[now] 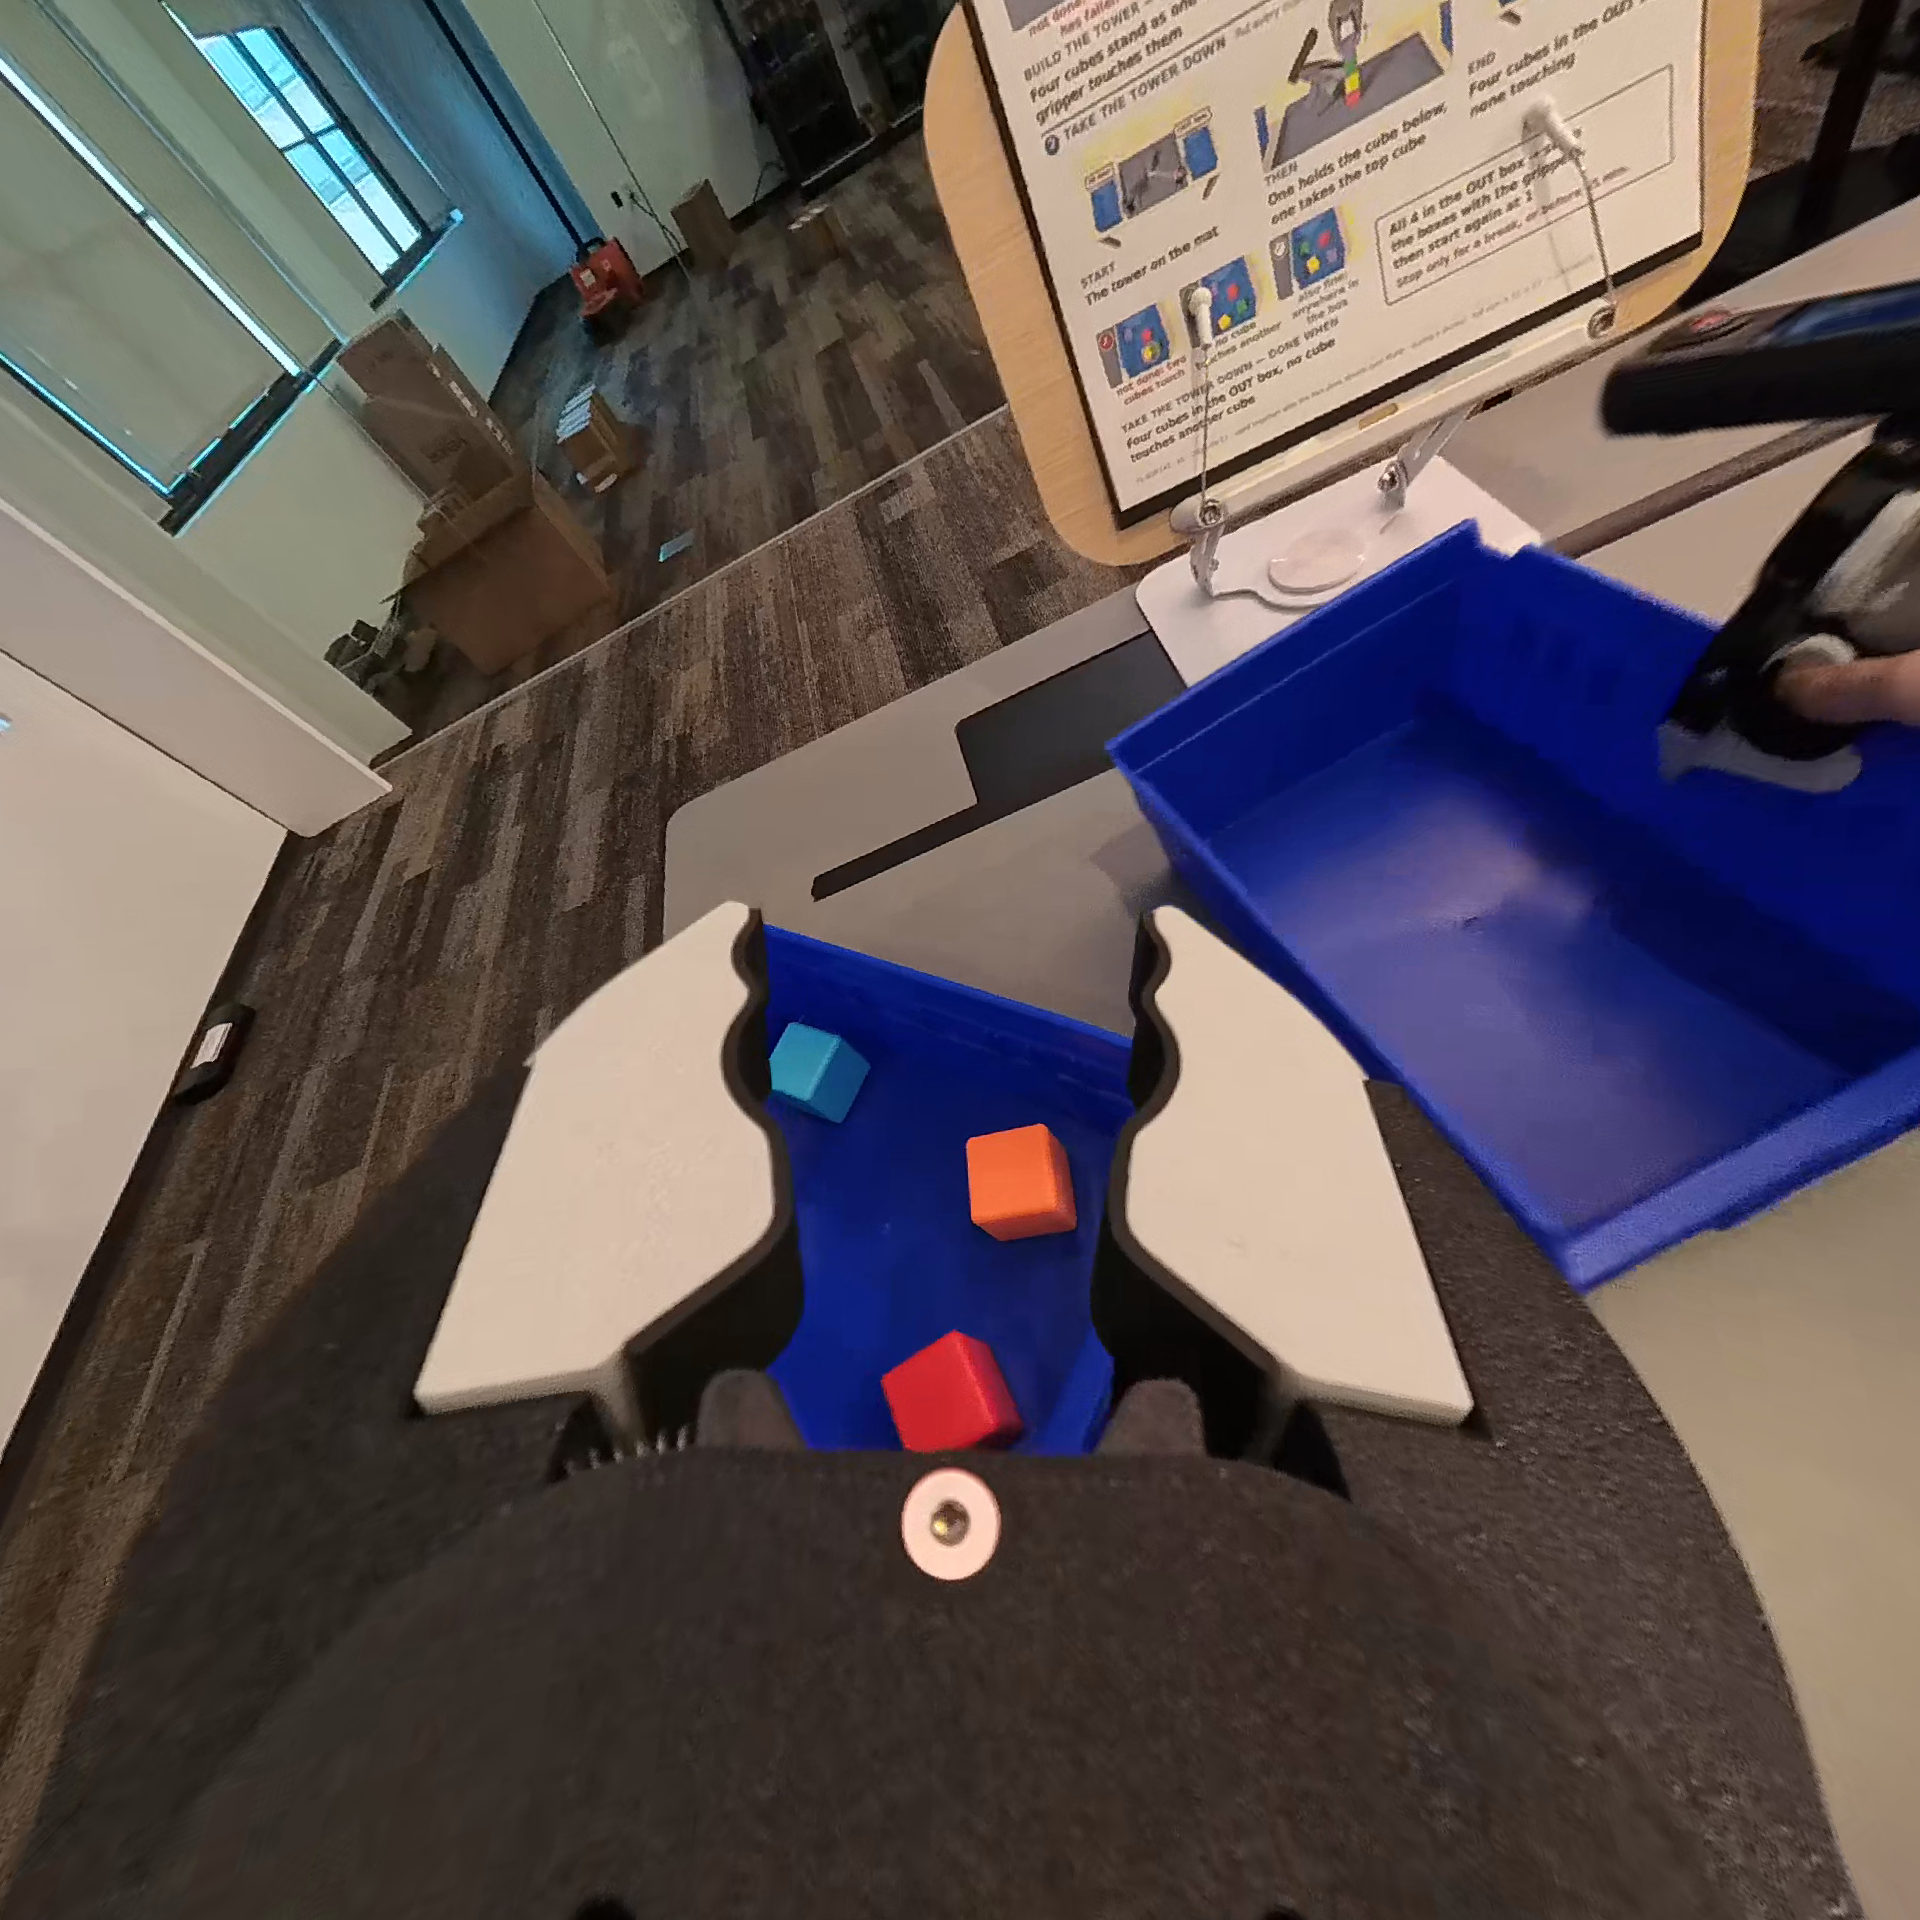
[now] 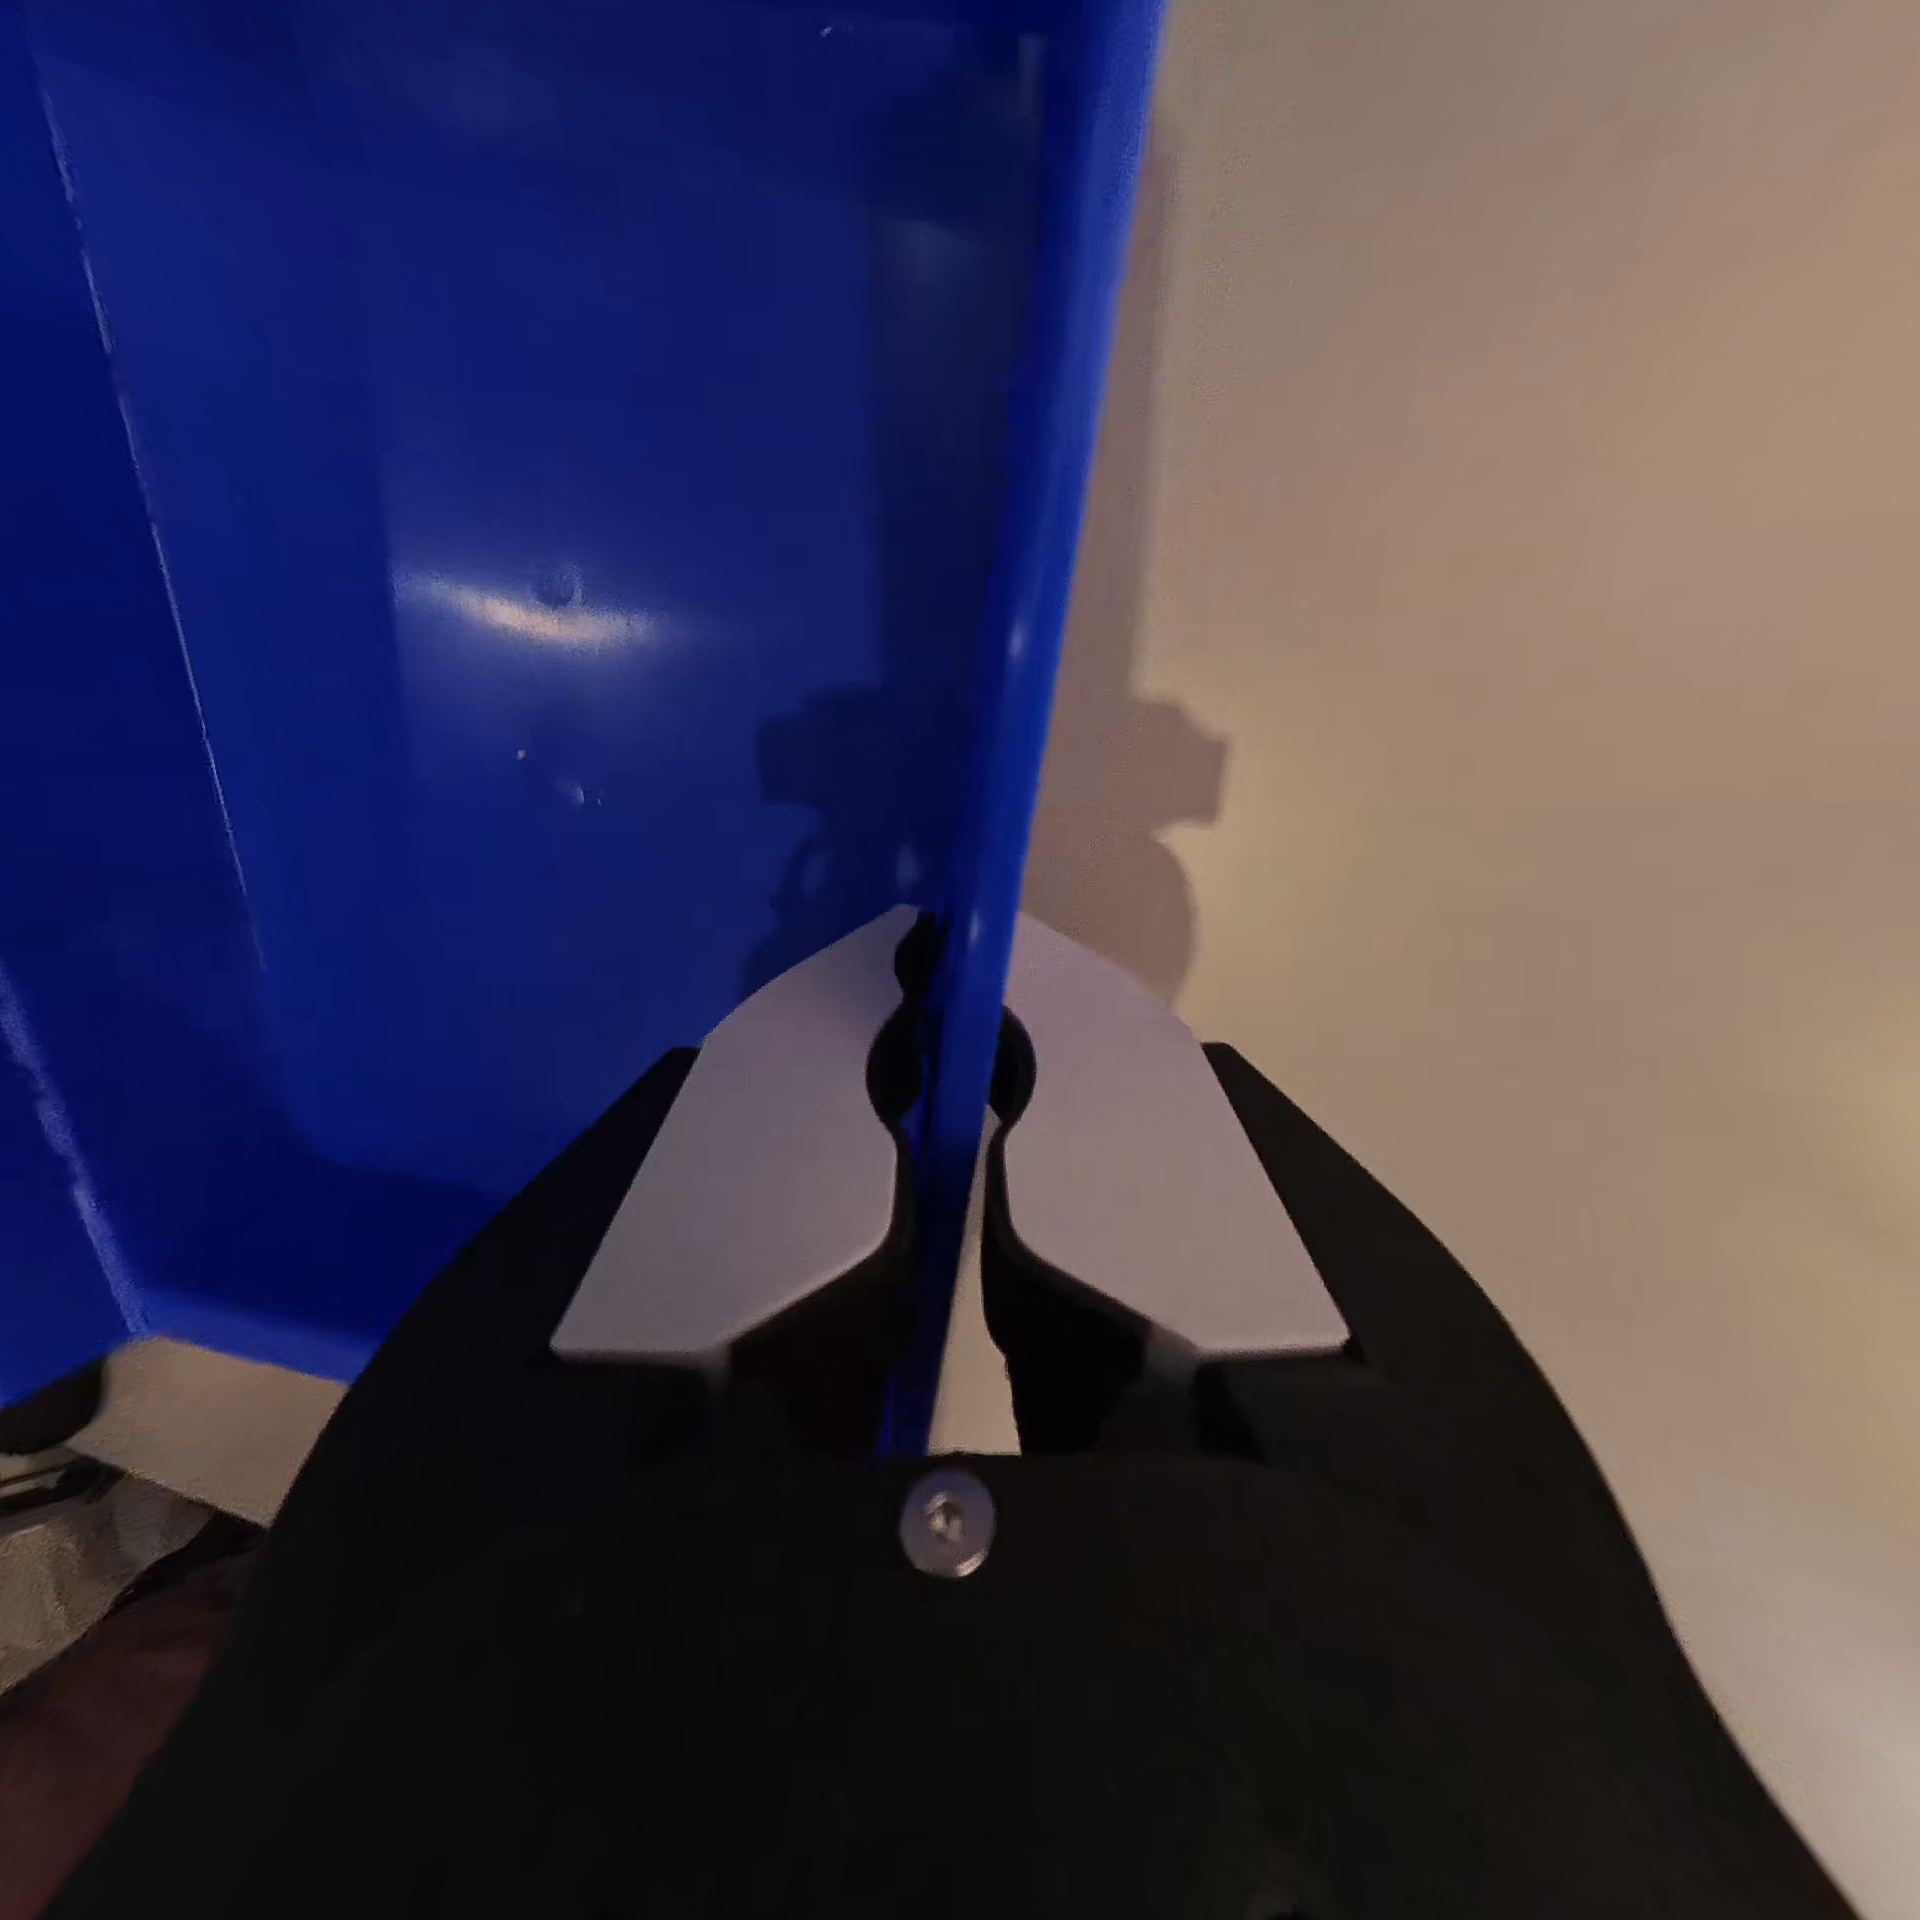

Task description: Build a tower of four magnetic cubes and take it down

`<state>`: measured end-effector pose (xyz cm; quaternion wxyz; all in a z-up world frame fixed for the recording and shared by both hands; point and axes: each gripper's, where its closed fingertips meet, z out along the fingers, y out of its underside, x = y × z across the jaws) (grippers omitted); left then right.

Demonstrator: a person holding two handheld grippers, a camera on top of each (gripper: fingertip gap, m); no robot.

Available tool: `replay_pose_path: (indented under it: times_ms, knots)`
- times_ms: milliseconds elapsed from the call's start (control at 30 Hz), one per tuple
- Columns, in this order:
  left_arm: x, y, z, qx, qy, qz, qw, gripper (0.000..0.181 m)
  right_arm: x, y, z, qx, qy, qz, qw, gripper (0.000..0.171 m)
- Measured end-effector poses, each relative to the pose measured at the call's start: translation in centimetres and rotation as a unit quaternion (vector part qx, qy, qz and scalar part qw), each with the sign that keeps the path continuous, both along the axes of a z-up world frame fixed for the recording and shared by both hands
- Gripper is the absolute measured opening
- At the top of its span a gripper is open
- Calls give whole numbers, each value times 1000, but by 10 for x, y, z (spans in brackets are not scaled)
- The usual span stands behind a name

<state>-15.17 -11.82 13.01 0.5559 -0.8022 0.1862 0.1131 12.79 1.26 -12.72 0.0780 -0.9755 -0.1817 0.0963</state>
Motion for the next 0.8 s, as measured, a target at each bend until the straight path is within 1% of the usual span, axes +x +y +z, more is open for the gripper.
replay_pose_path:
  times_ms: [133, 267, 433, 533, 667, 733, 800]
  knots:
    - [-11, 3, -3, -7, -10, 13, 1000, 67, 70, 7, -1, -4, -6, -28, 1000, 7]
    - [-18, 8, -8, -20, -9, 24, 999, 67, 162, 8, 0, -13, -20, -78, 997, 7]
    - [-28, 15, -12, -30, -11, 42, 999, 67, 279, -1, -2, -15, -25, -160, 987, 7]
    - [-54, 17, -22, -56, -10, 87, 995, 70, 332, -10, -4, -16, -19, -201, 979, 7]
    - [-105, 14, -33, -75, -53, 165, 982, 71, 380, -20, -4, -21, -25, -225, 974, 7]
    - [-134, 6, -41, -88, -69, 209, 972, 71, 392, -21, -5, -20, -17, -232, 972, 7]
    - [-164, -8, -50, -105, -81, 260, 956, 67, 397, -22, -4, -12, -14, -228, 974, 8]
